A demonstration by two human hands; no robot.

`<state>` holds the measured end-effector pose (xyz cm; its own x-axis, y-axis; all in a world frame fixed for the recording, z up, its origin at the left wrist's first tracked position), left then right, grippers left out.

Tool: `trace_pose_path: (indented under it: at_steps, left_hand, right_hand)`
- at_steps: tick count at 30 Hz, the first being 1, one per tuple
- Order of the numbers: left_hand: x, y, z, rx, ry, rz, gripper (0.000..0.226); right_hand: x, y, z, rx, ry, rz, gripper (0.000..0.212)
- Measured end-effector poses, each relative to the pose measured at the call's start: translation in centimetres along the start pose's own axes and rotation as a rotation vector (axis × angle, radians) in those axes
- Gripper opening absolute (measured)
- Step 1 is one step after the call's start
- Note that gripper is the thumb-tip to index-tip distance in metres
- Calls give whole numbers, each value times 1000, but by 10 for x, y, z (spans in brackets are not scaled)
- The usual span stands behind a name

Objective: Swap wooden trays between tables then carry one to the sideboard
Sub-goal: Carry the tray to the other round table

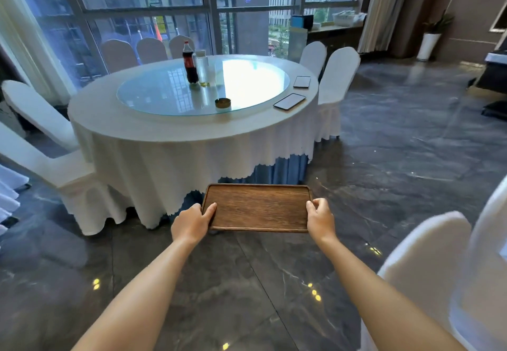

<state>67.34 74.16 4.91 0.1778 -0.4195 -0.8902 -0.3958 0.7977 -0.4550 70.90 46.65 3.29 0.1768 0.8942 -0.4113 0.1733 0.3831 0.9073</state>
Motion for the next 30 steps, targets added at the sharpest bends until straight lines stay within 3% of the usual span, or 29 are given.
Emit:
trace_pose_path:
  at_steps: [10,21,30]
  left_hand:
    - [41,-133,172,180,62,-7,44]
    - [165,-269,408,195,156,-59,49]
    - [192,-407,569,206,144,-55,47]
  right_hand:
    - [-14,23,187,45,-136,31,30]
    - [-6,6,458,122,-254,-5,29]
    - [-30,51,664,109,-274,-52,28]
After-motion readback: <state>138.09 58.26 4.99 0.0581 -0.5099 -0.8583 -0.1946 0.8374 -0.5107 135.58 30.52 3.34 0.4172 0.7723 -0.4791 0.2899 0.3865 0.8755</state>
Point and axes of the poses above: each hand's wrist, its own z-axis towards the middle knuckle, its own x-axis out of the palm, y = z × x, the point moved 3 cm from there along z, towards the middle knuckle
